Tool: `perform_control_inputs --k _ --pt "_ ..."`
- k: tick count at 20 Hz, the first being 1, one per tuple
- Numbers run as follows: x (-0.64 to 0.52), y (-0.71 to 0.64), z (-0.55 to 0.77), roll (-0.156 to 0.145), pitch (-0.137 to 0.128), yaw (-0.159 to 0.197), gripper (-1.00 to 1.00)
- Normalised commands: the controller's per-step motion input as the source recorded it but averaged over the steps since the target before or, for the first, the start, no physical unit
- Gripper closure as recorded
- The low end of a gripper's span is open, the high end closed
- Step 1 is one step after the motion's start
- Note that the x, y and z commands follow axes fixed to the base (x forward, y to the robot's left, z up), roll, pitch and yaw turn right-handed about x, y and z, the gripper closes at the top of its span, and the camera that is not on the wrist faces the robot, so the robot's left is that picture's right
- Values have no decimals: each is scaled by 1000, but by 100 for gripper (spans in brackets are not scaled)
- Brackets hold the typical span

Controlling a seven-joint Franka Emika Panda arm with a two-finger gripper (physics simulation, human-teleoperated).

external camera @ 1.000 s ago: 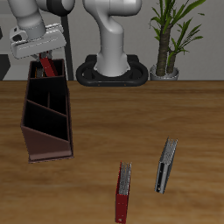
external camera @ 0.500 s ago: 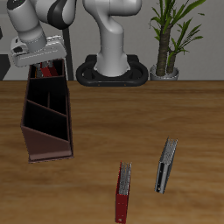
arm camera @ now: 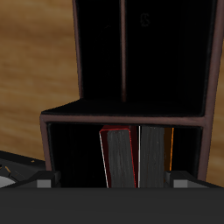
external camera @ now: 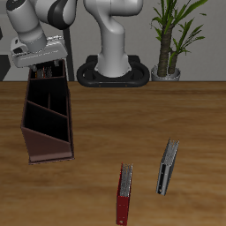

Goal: Place the orange book into the right desk caddy's right compartment and place the left red book into the right desk caddy's right compartment

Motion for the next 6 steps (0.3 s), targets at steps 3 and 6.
perform_control_inputs --k 3,6 --pt "-37 128 152 15 -29 26 -100" --pt "-9 231 232 -19 -61 72 -100"
